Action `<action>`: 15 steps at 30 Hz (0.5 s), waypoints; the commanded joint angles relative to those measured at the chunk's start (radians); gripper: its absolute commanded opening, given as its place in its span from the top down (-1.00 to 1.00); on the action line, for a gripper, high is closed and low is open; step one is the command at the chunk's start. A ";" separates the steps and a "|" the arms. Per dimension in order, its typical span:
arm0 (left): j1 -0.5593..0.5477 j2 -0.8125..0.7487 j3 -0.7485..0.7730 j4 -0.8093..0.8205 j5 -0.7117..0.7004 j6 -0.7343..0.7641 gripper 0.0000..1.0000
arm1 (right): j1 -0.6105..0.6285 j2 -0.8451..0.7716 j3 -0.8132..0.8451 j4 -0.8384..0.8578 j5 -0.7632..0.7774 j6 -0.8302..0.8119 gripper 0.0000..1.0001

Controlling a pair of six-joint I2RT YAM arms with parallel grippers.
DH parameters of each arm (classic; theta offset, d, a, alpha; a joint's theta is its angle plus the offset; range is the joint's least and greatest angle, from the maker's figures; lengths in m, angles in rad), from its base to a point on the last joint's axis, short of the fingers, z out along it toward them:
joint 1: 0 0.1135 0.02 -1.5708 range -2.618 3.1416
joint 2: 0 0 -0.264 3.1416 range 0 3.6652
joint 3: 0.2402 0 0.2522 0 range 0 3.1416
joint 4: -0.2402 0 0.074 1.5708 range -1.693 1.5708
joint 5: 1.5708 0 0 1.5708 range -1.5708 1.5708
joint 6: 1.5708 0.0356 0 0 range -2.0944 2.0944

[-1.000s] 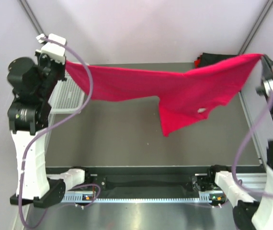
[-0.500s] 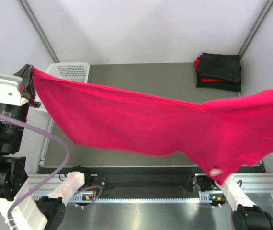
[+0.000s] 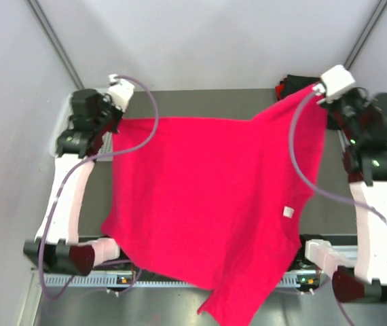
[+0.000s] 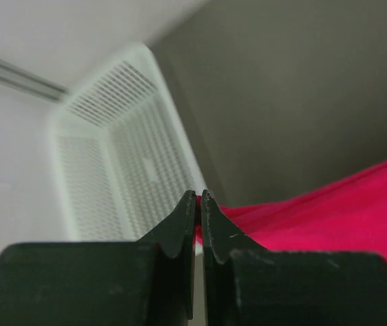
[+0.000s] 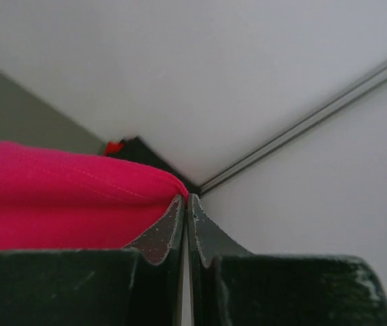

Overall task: Fold and stack the t-shirts
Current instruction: Flatten the tshirt out

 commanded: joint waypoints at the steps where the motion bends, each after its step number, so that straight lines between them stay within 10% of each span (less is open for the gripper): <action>1: 0.006 0.083 -0.101 0.113 0.021 0.067 1.00 | -0.001 0.075 -0.071 0.131 -0.009 -0.036 1.00; 9: 0.009 0.567 -0.022 0.280 0.020 0.139 1.00 | 0.061 0.518 -0.025 0.238 0.029 -0.156 1.00; 15: 0.020 0.958 0.346 0.182 0.027 0.123 1.00 | 0.130 1.003 0.397 0.168 0.163 -0.225 1.00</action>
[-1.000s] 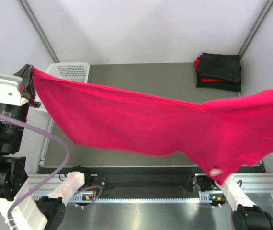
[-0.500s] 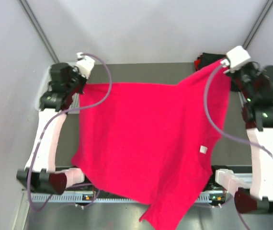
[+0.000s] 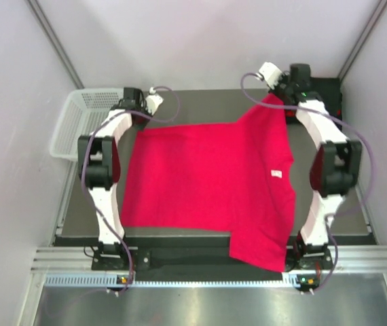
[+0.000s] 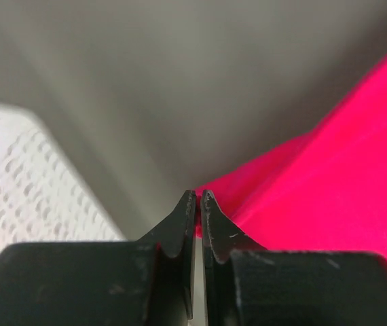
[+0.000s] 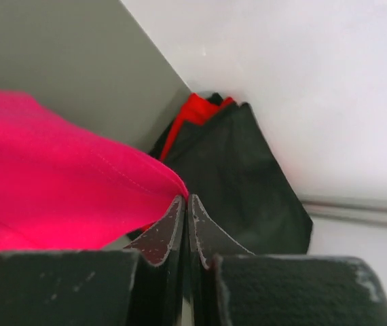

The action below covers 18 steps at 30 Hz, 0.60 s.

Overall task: Fold and stack the t-shirts
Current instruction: Flatten the tshirt out

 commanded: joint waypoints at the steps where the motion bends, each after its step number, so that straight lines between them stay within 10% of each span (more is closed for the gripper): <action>1: 0.016 0.132 0.219 -0.005 0.015 0.005 1.00 | 0.043 0.190 0.269 0.025 0.095 -0.060 1.00; 18: 0.054 0.382 0.571 0.006 -0.173 -0.091 1.00 | 0.108 0.651 0.693 0.234 0.182 -0.034 1.00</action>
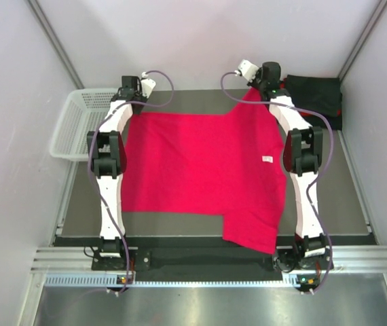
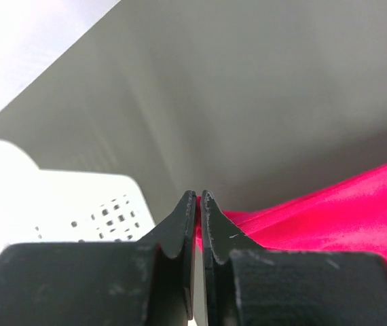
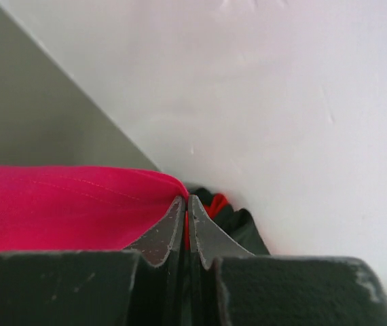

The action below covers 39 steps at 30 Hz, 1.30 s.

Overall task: Fold and stack the t-shirts
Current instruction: Flatten the tshirt out, then fold the tshirt

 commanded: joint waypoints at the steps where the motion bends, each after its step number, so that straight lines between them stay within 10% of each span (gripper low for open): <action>1: 0.016 -0.012 0.026 0.033 -0.061 -0.026 1.00 | 0.008 0.020 0.082 0.161 0.000 0.040 1.00; 16: 0.016 0.019 0.111 0.114 -0.072 0.004 1.00 | -0.001 0.121 0.212 0.283 0.008 0.100 1.00; 39: 0.011 -0.228 -0.160 0.214 -0.006 -0.007 1.00 | 0.022 -0.463 -0.416 0.047 -0.037 0.112 1.00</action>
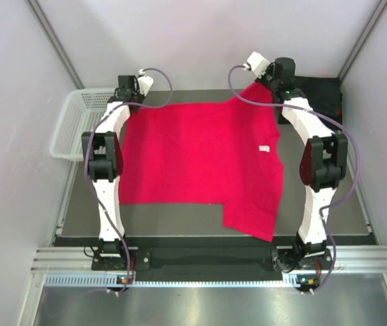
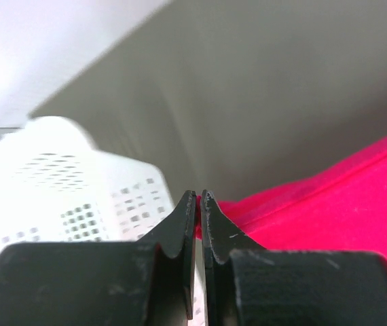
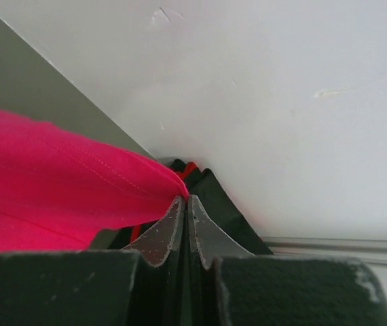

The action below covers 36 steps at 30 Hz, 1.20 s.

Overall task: Fold and stack the t-shirts
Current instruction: Fold the tshirt

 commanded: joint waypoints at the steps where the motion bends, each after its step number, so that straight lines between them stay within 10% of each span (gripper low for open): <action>1: 0.004 -0.146 -0.026 0.087 0.023 -0.008 1.00 | 0.024 -0.107 -0.060 -0.032 -0.014 0.016 1.00; 36: 0.018 -0.203 -0.145 0.031 0.075 -0.028 1.00 | 0.028 -0.443 -0.391 -0.147 0.041 -0.001 1.00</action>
